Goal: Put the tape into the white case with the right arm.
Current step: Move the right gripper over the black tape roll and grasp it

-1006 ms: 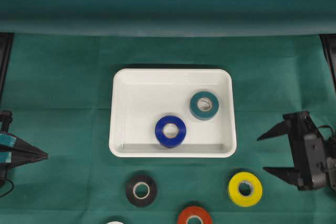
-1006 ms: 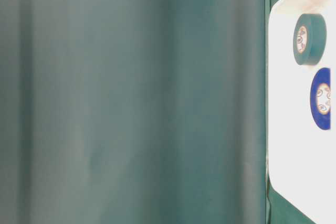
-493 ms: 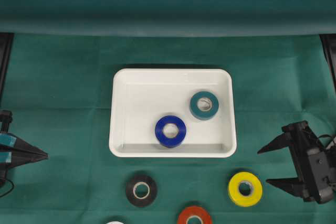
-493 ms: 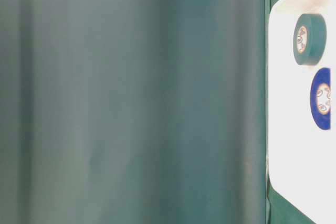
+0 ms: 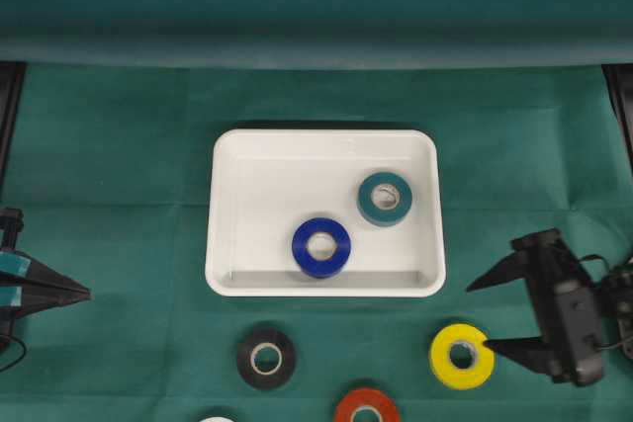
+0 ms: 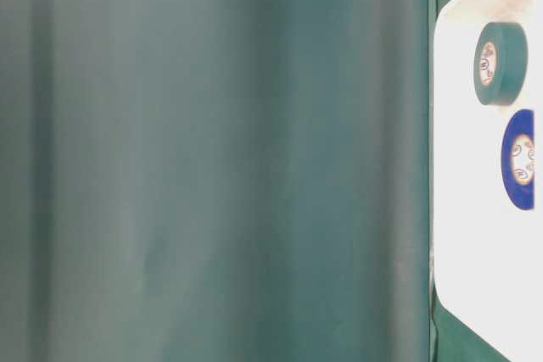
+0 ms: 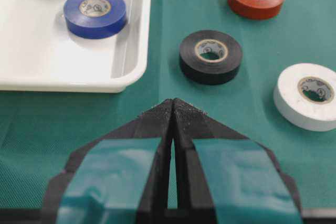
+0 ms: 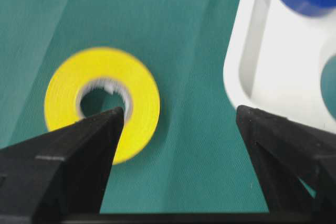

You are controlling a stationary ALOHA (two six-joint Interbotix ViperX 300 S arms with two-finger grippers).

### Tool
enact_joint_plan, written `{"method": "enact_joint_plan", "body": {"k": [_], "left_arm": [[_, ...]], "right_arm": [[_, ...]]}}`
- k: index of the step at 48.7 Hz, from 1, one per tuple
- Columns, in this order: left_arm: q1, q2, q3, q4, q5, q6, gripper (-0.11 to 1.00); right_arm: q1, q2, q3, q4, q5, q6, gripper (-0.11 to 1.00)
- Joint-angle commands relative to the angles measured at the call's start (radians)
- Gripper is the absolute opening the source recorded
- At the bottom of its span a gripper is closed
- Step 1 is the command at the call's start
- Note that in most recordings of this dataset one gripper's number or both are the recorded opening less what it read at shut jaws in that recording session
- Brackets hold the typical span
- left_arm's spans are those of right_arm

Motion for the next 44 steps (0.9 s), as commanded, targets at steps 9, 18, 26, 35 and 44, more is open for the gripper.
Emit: {"method": "enact_joint_plan", "body": {"k": [9, 18, 26, 35, 44], "left_arm": [[-0.002, 0.008, -0.011, -0.002, -0.009, 0.000, 0.00], [-0.002, 0.008, -0.009, -0.002, -0.009, 0.000, 0.00], [-0.002, 0.008, -0.009, -0.002, -0.009, 0.000, 0.00], [-0.002, 0.008, -0.009, -0.002, -0.009, 0.000, 0.00], [-0.002, 0.008, -0.011, -0.002, -0.009, 0.000, 0.00]], "right_arm": [[0.002, 0.199, -0.173, 0.002, -0.017, 0.002, 0.61], [0.003, 0.347, -0.318, 0.002, -0.029, 0.000, 0.61], [0.011, 0.456, -0.431, 0.000, -0.029, -0.003, 0.61], [0.021, 0.541, -0.523, -0.002, -0.029, -0.003, 0.61], [0.051, 0.620, -0.611, -0.002, -0.035, -0.003, 0.60]]}}
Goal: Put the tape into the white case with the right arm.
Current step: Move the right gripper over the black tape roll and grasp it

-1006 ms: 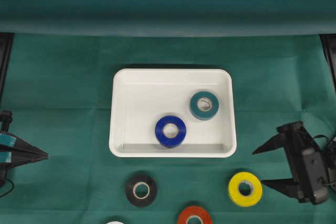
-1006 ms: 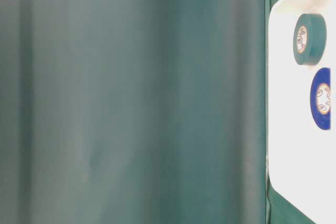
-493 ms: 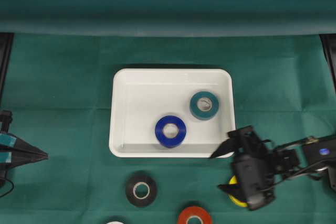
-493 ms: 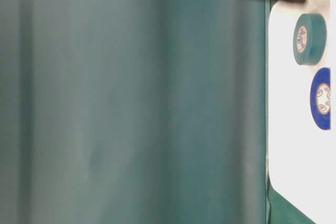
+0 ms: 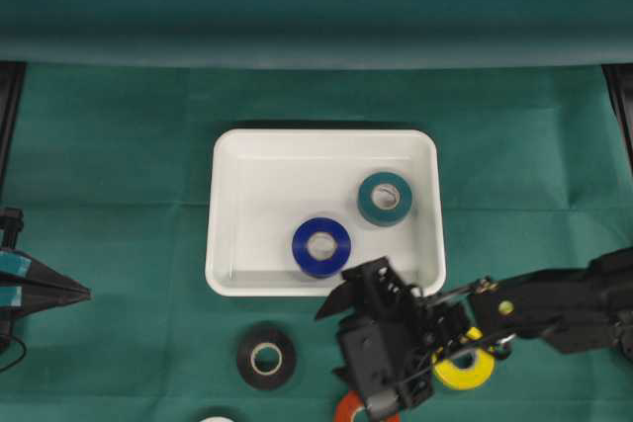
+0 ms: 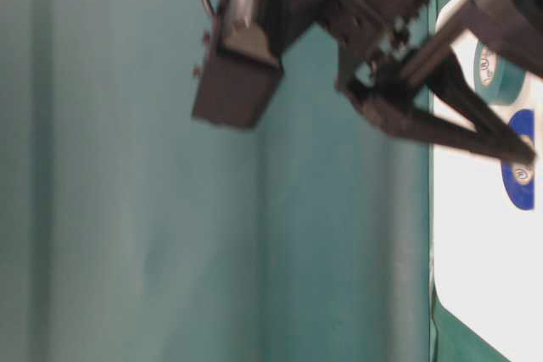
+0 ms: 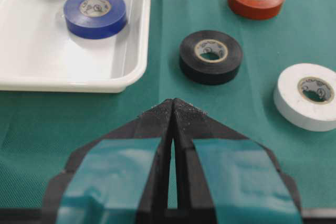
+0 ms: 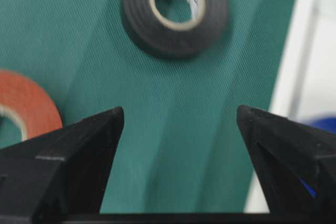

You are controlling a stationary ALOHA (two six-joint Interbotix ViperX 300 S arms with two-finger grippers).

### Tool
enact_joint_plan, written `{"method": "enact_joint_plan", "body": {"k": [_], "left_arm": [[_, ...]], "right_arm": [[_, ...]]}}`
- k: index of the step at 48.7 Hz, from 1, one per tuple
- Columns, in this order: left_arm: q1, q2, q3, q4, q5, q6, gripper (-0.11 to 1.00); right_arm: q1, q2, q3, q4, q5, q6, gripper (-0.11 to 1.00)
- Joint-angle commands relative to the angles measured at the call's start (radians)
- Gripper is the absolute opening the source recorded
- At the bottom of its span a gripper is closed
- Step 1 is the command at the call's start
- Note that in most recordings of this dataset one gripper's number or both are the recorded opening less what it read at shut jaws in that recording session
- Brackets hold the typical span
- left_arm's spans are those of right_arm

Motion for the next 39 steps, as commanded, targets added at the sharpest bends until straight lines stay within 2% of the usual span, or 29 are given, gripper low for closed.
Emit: {"method": "enact_joint_plan", "body": {"k": [1, 19, 39], "left_arm": [[-0.002, 0.008, -0.011, -0.002, -0.009, 0.000, 0.00], [-0.002, 0.008, -0.011, -0.002, -0.009, 0.000, 0.00], [-0.002, 0.008, -0.009, -0.002, -0.008, -0.002, 0.00]], "right_arm": [[0.018, 0.014, -0.061, -0.002, -0.012, -0.002, 0.61], [0.044, 0.098, -0.178, -0.002, -0.012, 0.000, 0.61], [0.049, 0.163, -0.227, -0.002, -0.012, 0.002, 0.61]]}}
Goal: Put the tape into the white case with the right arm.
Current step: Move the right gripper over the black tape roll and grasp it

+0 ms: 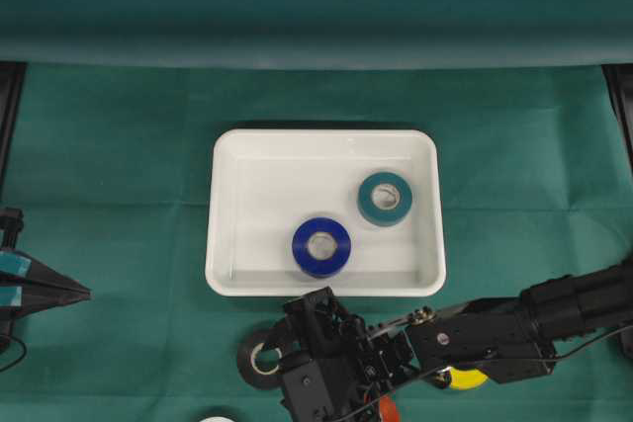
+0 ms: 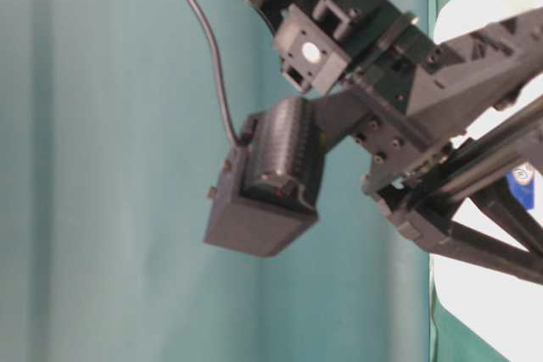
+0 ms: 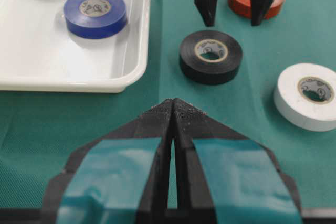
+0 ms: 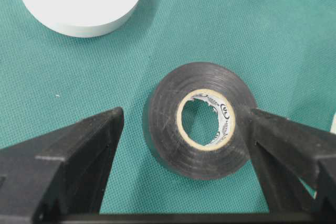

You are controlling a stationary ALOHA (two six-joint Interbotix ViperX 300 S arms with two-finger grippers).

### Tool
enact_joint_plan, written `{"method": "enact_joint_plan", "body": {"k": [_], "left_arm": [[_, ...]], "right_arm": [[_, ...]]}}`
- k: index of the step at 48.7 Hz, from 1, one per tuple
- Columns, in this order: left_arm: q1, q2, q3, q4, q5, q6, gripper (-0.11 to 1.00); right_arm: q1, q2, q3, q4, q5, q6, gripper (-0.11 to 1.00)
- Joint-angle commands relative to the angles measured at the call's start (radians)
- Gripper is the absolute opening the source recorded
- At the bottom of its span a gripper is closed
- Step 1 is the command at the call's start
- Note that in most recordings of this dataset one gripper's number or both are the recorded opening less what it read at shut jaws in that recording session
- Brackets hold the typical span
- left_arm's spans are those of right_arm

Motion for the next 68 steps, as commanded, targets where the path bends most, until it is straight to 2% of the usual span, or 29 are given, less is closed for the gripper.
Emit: {"method": "enact_joint_plan", "body": {"k": [1, 30, 50, 54, 58, 62, 68], "left_arm": [[-0.002, 0.008, -0.009, -0.002, -0.009, -0.002, 0.00], [-0.002, 0.008, -0.009, -0.002, -0.006, -0.002, 0.00], [-0.002, 0.008, -0.009, -0.002, -0.008, -0.002, 0.00], [-0.002, 0.008, -0.009, -0.002, -0.008, -0.002, 0.00], [-0.002, 0.008, -0.009, -0.002, -0.006, -0.002, 0.00], [0.000, 0.008, -0.009, -0.002, -0.008, -0.002, 0.00], [-0.002, 0.008, -0.009, -0.002, -0.006, -0.002, 0.00]], "right_arm": [[0.003, -0.008, -0.025, -0.002, -0.008, 0.002, 0.61], [0.009, 0.089, -0.060, 0.000, -0.040, 0.003, 0.60], [0.009, 0.095, -0.060, 0.000, -0.034, 0.002, 0.58], [0.009, 0.094, -0.060, 0.000, -0.031, 0.002, 0.48], [0.009, 0.092, -0.061, 0.000, -0.029, 0.003, 0.25], [0.009, 0.087, -0.063, 0.002, -0.023, 0.003, 0.08], [0.009, 0.077, -0.066, 0.000, -0.014, 0.003, 0.02]]}}
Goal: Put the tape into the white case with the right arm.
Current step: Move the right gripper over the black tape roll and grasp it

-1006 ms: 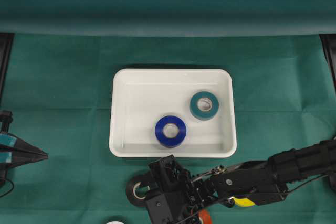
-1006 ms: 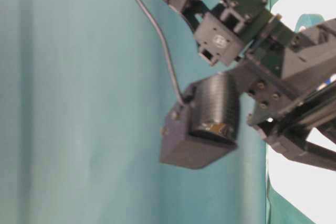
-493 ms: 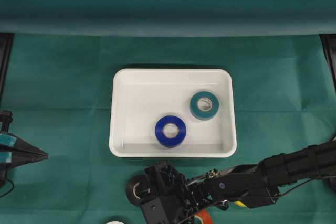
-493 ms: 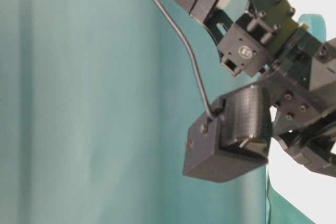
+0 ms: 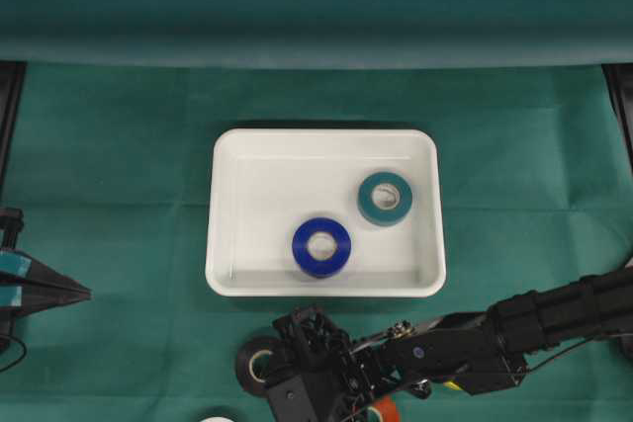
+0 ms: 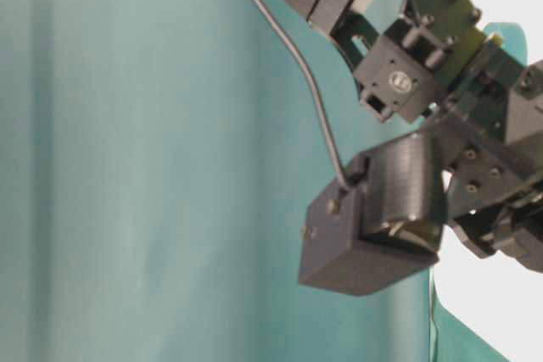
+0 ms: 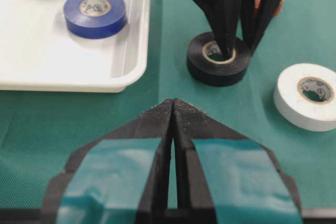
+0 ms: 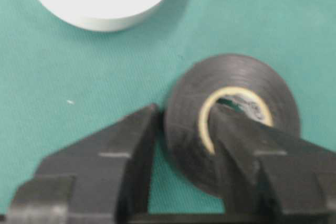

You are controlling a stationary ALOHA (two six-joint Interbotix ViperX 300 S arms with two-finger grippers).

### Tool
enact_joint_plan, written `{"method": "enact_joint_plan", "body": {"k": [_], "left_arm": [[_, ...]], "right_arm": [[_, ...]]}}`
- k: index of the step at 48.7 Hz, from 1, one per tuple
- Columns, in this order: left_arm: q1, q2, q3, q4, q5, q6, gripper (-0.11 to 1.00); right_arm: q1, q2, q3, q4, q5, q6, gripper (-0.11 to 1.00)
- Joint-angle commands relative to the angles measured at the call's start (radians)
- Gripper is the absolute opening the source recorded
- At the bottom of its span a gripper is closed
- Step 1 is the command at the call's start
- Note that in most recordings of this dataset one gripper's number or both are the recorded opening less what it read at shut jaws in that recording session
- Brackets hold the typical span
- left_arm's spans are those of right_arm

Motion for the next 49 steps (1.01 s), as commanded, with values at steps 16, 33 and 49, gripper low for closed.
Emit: {"method": "enact_joint_plan", "body": {"k": [16, 33, 49], "left_arm": [[-0.002, 0.008, -0.009, -0.002, -0.006, -0.002, 0.00], [-0.002, 0.008, -0.009, -0.002, -0.006, -0.002, 0.00], [-0.002, 0.008, -0.009, -0.002, -0.008, -0.002, 0.00]], "right_arm": [[0.000, -0.043, -0.020, 0.002, 0.005, 0.002, 0.02], [0.017, -0.166, -0.023, 0.002, 0.095, 0.002, 0.02], [0.028, -0.179, -0.021, 0.002, 0.127, 0.002, 0.02]]}}
